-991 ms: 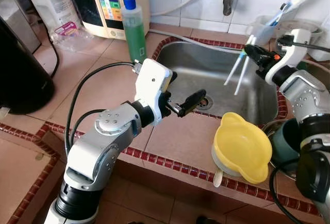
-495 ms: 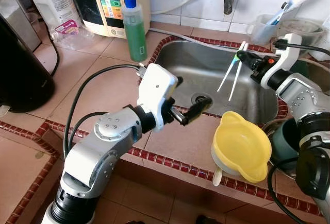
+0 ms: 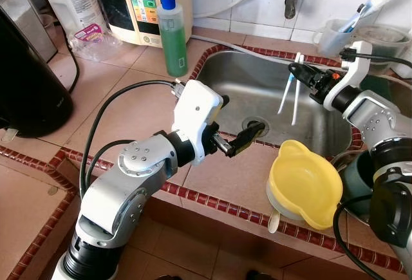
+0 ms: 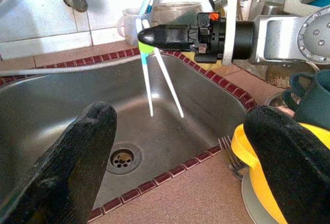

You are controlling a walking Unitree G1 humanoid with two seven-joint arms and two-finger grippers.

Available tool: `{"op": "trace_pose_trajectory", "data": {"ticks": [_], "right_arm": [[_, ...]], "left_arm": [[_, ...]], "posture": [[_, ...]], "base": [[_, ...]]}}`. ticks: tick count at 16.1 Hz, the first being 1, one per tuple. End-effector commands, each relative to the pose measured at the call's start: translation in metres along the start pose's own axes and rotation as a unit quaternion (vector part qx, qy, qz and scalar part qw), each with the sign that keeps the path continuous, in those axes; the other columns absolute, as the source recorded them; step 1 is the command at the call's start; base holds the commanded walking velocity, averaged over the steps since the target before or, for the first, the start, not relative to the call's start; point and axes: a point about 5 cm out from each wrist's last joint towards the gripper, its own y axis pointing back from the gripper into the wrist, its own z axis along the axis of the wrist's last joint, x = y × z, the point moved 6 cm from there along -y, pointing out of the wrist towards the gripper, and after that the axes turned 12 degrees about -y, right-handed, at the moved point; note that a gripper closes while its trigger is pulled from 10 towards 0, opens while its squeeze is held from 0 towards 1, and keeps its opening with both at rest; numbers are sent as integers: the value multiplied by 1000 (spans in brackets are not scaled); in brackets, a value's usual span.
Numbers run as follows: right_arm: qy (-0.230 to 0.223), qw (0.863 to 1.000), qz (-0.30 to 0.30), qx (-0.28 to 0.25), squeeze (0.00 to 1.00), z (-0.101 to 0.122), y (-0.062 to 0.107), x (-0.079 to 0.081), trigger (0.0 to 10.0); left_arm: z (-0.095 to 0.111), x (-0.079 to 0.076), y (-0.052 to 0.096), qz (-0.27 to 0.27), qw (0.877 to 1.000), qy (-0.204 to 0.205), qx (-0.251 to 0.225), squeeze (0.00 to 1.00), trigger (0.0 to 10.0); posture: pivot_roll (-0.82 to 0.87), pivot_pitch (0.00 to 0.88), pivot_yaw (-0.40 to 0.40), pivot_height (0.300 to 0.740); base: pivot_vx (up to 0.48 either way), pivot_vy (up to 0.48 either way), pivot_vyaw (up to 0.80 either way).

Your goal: Kitchen organization

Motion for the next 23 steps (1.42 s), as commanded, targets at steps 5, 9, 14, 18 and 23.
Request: {"op": "trace_pose_trajectory", "data": {"ticks": [5,9,14,18,23], "right_arm": [[10,999,25,-16,1000,13,-5,14,10000],[21,999,31,-29,1000,20,-5,17,10000],[94,982,34,-162,1000,72,3,38,10000],[145,963,35,-226,518,89,13,56,10000],[188,935,11,-300,0,73,32,85,10000]], "left_arm": [[2,3,0,3,1000,-18,-2,0,10000],[2,7,0,10,1000,-25,-4,0,10000],[-2,43,6,86,995,-54,4,0,10000],[-5,73,14,152,985,-83,0,0,10000],[-7,96,26,216,974,-59,-36,0,10000]], "posture": [[-104,122,40,740],[-103,112,39,740],[-100,91,39,740],[-107,76,40,740],[-116,66,44,740]], "base": [[0,0,0],[0,0,0],[0,0,0],[0,0,0],[0,0,0]]}}
